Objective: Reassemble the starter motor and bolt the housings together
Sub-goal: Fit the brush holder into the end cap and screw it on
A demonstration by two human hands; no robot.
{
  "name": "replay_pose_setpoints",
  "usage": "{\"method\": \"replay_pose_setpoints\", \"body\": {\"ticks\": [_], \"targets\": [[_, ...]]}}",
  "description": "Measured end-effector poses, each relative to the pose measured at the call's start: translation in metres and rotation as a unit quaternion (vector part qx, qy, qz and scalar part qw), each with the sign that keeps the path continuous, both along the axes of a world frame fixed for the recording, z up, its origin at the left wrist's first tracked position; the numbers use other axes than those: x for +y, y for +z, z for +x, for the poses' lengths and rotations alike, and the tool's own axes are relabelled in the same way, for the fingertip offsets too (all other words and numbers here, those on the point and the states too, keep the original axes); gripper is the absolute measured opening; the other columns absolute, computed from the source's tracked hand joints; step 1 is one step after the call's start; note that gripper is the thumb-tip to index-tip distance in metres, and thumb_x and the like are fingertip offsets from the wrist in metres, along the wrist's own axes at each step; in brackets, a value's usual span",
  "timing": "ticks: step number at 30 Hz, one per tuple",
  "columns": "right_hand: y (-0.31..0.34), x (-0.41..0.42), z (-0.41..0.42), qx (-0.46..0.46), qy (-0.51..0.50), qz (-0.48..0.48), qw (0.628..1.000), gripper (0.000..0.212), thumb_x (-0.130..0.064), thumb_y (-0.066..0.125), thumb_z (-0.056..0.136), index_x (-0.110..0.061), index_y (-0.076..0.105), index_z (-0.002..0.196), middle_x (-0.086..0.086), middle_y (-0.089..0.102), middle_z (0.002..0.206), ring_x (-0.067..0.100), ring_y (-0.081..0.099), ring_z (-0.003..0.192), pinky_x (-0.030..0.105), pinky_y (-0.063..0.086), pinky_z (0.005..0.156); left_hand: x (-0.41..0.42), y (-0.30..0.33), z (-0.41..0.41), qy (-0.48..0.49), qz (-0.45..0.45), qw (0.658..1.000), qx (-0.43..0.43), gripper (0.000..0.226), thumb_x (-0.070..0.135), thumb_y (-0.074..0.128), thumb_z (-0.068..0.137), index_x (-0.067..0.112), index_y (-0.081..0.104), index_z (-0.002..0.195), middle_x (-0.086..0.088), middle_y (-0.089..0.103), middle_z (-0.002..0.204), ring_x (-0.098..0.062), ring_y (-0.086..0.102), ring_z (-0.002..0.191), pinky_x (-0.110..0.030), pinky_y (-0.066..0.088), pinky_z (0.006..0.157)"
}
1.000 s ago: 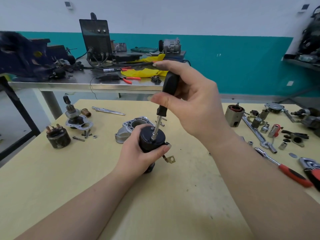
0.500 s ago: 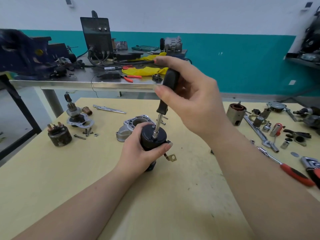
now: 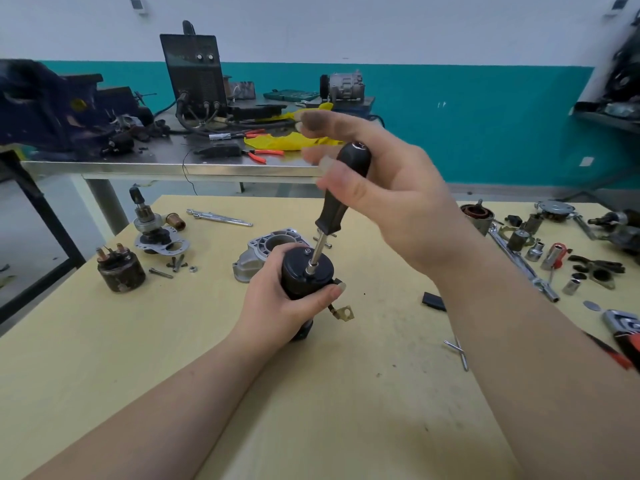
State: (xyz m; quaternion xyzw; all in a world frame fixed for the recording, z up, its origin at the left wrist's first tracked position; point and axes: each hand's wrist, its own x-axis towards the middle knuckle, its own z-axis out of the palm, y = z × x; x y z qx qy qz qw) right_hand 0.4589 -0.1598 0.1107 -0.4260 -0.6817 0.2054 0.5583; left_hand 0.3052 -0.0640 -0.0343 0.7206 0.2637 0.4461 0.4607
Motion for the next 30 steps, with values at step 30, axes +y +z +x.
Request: {"method": "replay_pose_setpoints", "body": {"ticks": [30], "targets": [[0.001, -0.002, 0.010, -0.008, -0.049, 0.010, 0.999, 0.051, 0.004, 0.063, 0.100, -0.011, 0.055, 0.148, 0.012, 0.070, 0.119, 0.028, 0.074, 0.111, 0.042, 0.061, 0.098, 0.001, -0.001, 0.001, 0.001, 0.003, 1.000, 0.007, 0.061, 0.051, 0.096, 0.070, 0.044, 0.062, 0.120, 0.015, 0.077, 0.109, -0.005, 0.073, 0.103, -0.009, 0.052, 0.083]]}}
